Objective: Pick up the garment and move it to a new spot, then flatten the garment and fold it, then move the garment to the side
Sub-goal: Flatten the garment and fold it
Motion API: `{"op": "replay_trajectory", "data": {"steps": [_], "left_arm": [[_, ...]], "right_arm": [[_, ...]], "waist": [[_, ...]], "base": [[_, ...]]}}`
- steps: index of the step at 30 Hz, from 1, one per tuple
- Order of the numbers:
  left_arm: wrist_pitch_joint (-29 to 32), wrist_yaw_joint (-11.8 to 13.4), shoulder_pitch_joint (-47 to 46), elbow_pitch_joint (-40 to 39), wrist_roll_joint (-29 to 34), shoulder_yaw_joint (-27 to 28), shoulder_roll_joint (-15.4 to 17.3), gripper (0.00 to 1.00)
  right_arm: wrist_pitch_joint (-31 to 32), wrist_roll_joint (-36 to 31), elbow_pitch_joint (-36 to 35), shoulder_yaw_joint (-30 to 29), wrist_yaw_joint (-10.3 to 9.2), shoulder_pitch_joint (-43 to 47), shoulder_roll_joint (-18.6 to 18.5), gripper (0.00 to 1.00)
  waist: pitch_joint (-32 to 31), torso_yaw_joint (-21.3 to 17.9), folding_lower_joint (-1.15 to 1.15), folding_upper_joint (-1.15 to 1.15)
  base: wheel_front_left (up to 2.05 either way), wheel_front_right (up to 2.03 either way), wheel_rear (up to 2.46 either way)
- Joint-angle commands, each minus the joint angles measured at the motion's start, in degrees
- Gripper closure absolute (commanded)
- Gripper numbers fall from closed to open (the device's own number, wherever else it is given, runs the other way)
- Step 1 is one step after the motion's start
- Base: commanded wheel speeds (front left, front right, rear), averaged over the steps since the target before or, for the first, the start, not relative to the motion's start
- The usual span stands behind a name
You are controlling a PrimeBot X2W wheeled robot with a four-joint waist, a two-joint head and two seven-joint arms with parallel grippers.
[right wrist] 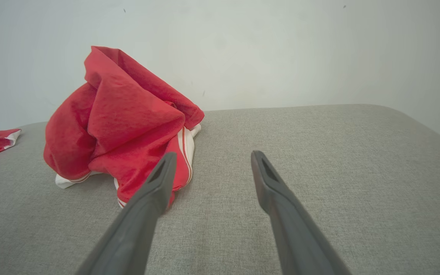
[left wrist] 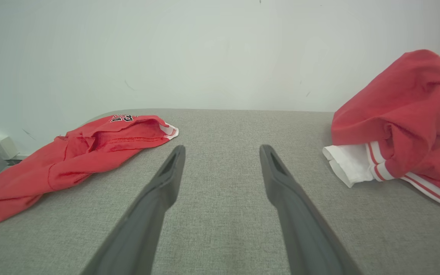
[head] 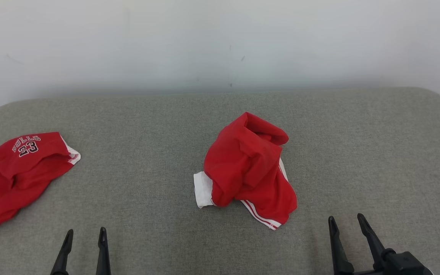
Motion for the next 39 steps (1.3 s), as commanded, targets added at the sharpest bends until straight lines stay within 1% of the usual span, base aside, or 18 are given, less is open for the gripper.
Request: {"op": "replay_trajectory", "data": {"steps": [1,6,11,13,16,20,21,24,25,28,29,30,34,39], "left_arm": [[-0.21,0.01,0.38,0.11,0.00,-0.07,-0.14,0.00],[-0.21,0.09,0.14,0.21,-0.46,-0.24,-0.14,0.00],[-0.21,0.07,-0.61,0.06,-0.79,-0.64,-0.13,0.00],[-0.21,0.05,-1.11,0.08,-1.01,-0.92,-0.13,0.00],[-0.21,0.03,-1.73,0.22,-1.25,-1.48,-0.12,0.00],[-0.21,-0.01,-2.81,0.39,-1.65,-2.33,-0.12,0.00],[-0.21,-0.02,-3.03,0.52,-1.73,-2.57,-0.12,0.00],[-0.21,-0.04,-3.34,0.91,-1.92,-3.08,-0.12,0.00],[-0.21,-0.06,-3.61,1.18,-2.03,-3.44,-0.12,0.00],[-0.21,-0.08,-3.69,1.52,-2.16,-3.87,-0.12,0.00],[-0.21,-0.08,-3.63,1.54,-2.21,-3.93,-0.11,0.00],[-0.21,-0.08,-3.53,1.54,-2.23,-3.92,-0.11,0.00],[-0.21,-0.08,-2.61,1.55,-2.35,-3.71,-0.13,0.00],[-0.21,-0.08,-1.10,1.56,-2.06,-3.88,-0.12,0.00]], "right_arm": [[-0.25,-0.34,-0.05,-0.10,-0.12,0.34,0.06,0.00],[-0.25,0.46,0.73,0.43,-0.12,-0.65,0.06,0.00],[-0.24,-0.26,3.70,1.30,-0.12,-3.81,0.06,0.00],[-0.24,-0.86,6.04,1.21,-0.12,-6.13,0.04,0.00],[-0.17,-1.74,11.22,0.64,-0.12,-10.69,0.05,0.00],[-0.17,-3.33,20.79,-0.16,-0.12,-17.21,0.05,0.00],[-0.14,-3.45,24.07,-0.47,-0.12,-18.41,0.07,0.00],[-0.16,-3.83,30.63,-0.52,-0.12,-22.64,0.07,0.00],[-0.16,-3.18,35.55,-0.45,-0.12,-24.50,0.07,0.00],[-0.12,-1.66,41.17,0.52,-0.12,-27.15,0.07,0.00],[-0.12,-1.42,42.30,0.88,-0.12,-27.68,0.08,0.64],[-0.12,-0.93,43.04,1.20,-0.12,-27.98,0.13,1.00],[-0.15,0.17,42.42,1.55,-0.12,-28.32,-0.01,1.00],[-0.16,-1.04,36.99,-0.16,-0.12,-25.48,0.03,1.00]], "waist": [[-0.04,0.16,0.00,0.00],[0.18,0.86,0.00,0.00],[1.05,1.77,0.00,0.00],[1.71,2.38,0.00,0.00],[2.83,3.48,0.00,0.00],[4.36,5.09,0.00,0.00],[4.62,5.53,0.00,0.00],[5.03,6.53,0.00,0.00],[5.06,7.11,0.00,0.00],[4.84,7.79,0.00,0.00],[4.73,7.91,0.00,0.00],[4.62,7.97,0.00,0.00],[3.67,7.68,0.00,0.00],[1.78,6.38,0.00,0.00]], "base": [[0.00,0.00,0.00],[0.00,0.00,0.00],[0.00,0.00,0.00],[0.00,0.00,0.00],[0.00,0.00,0.00],[0.00,0.00,0.00],[0.00,0.00,0.00],[0.00,0.00,0.00],[0.00,0.00,0.00],[0.00,0.00,0.00],[0.00,0.00,0.00],[0.00,0.00,0.00],[0.00,0.00,0.00],[0.00,0.00,0.00]]}}
